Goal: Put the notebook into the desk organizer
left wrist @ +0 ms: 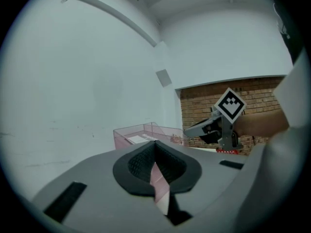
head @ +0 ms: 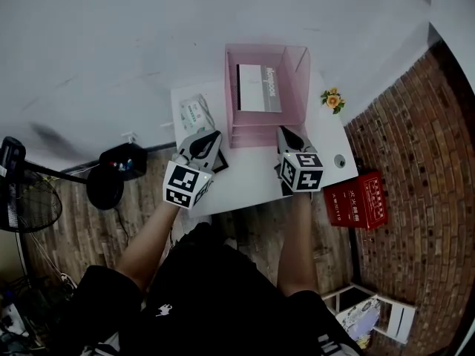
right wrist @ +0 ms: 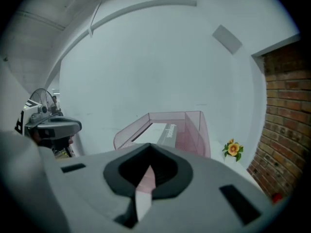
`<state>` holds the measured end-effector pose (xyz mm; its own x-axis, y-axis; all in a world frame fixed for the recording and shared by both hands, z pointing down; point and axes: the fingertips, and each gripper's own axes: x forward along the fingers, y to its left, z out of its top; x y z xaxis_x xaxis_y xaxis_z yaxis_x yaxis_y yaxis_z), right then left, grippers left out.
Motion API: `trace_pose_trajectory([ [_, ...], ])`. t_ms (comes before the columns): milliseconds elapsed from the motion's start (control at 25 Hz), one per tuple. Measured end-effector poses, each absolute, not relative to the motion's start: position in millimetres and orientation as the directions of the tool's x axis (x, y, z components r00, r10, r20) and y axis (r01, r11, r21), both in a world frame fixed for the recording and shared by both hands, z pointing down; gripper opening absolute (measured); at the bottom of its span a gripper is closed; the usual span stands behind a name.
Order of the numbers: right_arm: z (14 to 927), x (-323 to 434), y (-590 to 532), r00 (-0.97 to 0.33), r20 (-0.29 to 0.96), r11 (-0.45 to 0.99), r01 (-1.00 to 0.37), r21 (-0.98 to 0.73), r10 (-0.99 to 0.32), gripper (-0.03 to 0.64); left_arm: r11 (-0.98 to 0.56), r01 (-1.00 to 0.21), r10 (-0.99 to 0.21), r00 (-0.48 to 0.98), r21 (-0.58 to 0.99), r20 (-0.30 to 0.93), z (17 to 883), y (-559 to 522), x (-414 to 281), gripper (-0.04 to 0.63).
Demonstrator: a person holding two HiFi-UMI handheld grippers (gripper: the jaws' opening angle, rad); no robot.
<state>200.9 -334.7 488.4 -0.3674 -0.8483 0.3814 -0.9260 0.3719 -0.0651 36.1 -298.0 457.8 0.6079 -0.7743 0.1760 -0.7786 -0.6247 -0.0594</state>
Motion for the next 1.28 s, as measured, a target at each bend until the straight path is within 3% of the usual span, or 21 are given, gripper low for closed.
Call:
trace_pose_trajectory([
  [720, 443, 221, -207, -0.393, 0.178, 0.365, -0.915, -0.173, -0.902, 0.002, -0.610, -0.785, -0.792, 0.601, -0.107, 0.109, 428, -196, 54, 0.002],
  [1280, 415, 208, -150, -0.253, 0.101, 0.231, -0.954, -0.188, -0.962, 0.002, -0.668, -0.740, -0.744, 0.667, -0.075, 0.050, 407, -178, 29, 0.002],
])
